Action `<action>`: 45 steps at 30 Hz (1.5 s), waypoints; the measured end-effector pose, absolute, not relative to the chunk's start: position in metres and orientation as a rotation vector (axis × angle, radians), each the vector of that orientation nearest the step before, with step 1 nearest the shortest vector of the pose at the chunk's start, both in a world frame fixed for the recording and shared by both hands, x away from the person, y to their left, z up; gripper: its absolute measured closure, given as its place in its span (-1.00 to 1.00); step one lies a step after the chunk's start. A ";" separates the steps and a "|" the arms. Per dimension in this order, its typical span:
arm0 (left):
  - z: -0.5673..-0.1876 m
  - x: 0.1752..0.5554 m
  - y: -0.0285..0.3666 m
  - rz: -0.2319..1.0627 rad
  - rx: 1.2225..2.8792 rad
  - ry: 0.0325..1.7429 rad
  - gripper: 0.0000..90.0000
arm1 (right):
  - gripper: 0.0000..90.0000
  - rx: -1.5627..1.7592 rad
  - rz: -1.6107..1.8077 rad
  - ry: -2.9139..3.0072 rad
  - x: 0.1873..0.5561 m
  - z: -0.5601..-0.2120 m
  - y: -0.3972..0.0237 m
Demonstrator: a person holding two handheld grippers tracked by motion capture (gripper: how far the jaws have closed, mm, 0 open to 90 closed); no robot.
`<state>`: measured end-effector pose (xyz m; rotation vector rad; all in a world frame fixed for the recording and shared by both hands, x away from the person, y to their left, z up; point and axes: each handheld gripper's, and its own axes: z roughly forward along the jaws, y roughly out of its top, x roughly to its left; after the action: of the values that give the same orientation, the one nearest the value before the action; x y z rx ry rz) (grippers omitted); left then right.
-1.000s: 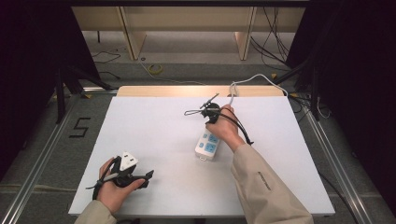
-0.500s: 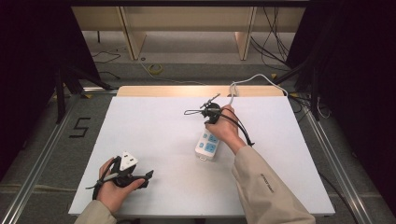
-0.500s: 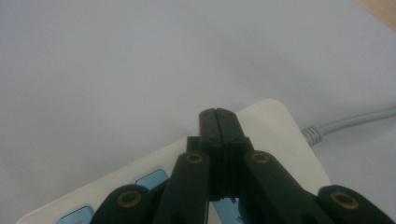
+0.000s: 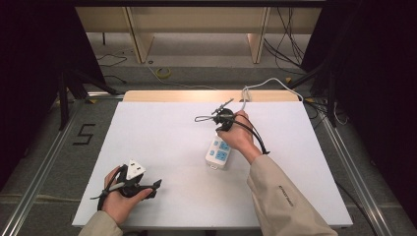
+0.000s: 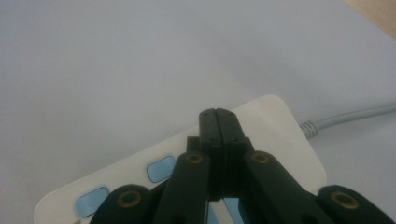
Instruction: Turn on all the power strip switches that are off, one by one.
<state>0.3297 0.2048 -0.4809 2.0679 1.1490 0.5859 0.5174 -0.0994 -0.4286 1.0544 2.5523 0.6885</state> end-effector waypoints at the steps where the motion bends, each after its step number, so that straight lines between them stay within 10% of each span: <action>1: -0.481 0.330 0.205 0.586 2.068 1.149 -0.59 | 1.00 1.046 0.691 2.555 0.517 -0.428 -0.100; 45: -0.482 0.330 0.204 0.582 2.066 1.152 -0.59 | 1.00 0.965 0.720 2.627 0.489 -0.424 -0.094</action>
<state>0.3298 0.2039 -0.4817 2.0660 1.1521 0.5825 0.4887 -0.0938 -0.4239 0.9645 2.6267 0.7204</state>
